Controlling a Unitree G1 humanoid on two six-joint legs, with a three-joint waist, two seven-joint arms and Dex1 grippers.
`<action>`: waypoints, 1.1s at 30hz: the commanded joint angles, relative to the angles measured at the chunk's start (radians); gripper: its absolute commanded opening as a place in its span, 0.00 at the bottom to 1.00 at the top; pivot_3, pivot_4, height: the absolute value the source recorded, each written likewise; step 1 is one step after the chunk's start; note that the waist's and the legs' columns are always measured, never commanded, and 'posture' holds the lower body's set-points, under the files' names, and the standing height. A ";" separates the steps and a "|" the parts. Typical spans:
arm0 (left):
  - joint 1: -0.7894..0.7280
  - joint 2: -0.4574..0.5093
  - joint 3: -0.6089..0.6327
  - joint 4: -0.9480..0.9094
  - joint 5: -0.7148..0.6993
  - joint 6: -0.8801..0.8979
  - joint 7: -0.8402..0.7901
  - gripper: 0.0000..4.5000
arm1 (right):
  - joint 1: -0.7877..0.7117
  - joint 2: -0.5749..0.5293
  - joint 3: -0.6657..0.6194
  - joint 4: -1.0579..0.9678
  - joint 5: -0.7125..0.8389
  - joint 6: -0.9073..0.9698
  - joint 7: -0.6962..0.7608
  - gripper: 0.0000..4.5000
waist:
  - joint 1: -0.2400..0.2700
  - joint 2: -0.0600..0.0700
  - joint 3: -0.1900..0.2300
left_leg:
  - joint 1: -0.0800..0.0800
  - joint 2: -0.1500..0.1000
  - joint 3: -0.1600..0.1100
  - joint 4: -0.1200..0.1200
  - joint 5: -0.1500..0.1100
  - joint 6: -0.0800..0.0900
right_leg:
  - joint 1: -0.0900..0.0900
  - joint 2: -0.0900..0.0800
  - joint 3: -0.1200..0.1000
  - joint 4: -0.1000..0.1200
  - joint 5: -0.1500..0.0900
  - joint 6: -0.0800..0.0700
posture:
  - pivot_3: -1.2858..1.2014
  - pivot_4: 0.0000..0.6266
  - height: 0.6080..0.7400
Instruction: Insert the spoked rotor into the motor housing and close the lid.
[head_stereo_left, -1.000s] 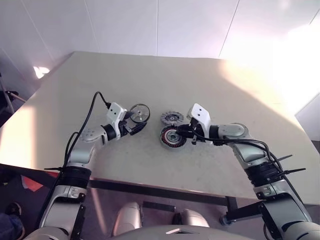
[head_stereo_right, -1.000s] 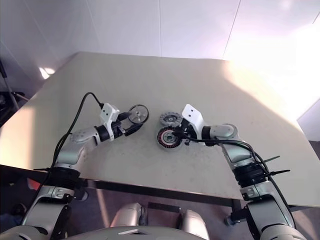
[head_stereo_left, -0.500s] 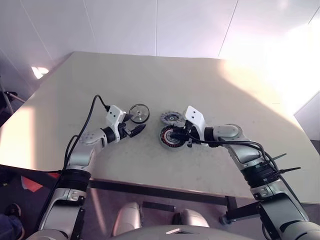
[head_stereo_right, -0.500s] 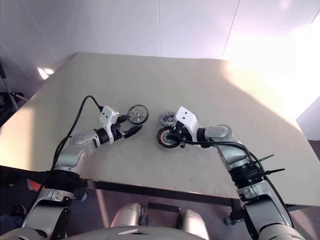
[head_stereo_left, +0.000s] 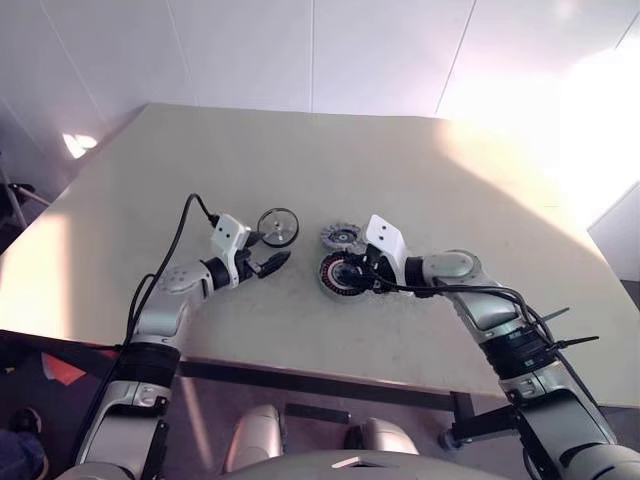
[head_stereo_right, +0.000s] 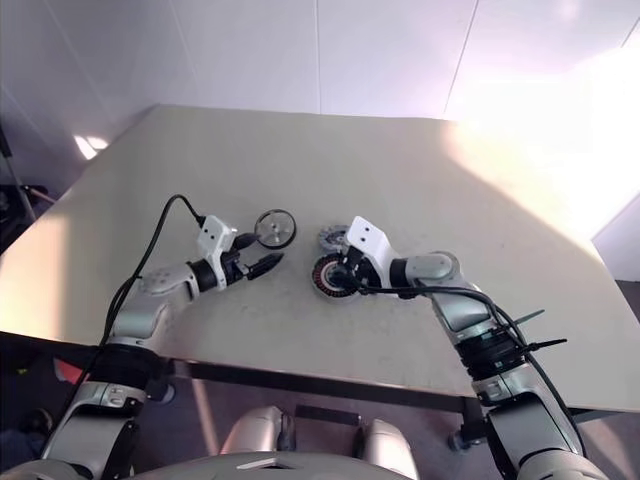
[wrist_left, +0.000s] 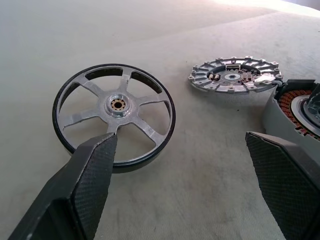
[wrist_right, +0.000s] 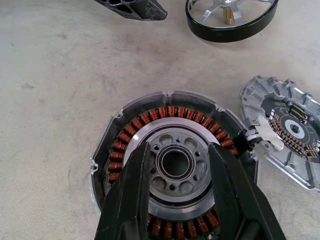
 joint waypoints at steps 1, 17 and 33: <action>-0.011 0.005 0.009 -0.039 -0.007 -0.009 0.002 0.97 | -0.019 0.001 -0.035 -0.060 0.034 -0.005 0.006 0.41 | 0.000 0.000 0.000 | 0.000 0.000 0.000 0.000 0.000 0.000 | 0.000 0.000 0.000 0.000 0.000 0.000 | 0.52 0.00 1.00; -0.030 -0.007 0.023 -0.014 -0.013 0.019 0.034 0.97 | -0.130 0.031 -0.149 0.065 0.050 -0.035 -0.099 0.05 | -0.001 0.000 0.000 | 0.000 0.000 0.000 0.000 0.000 0.000 | 0.000 0.000 0.000 0.001 0.000 0.000 | 0.52 0.00 1.00; -0.176 -0.123 0.179 0.177 -0.104 0.197 0.261 0.97 | -0.158 0.035 -0.192 0.121 0.053 -0.051 -0.159 0.05 | 0.000 0.000 0.000 | 0.000 0.000 0.000 0.000 0.001 -0.001 | 0.000 0.000 0.000 0.001 0.000 0.000 | 0.52 0.00 1.00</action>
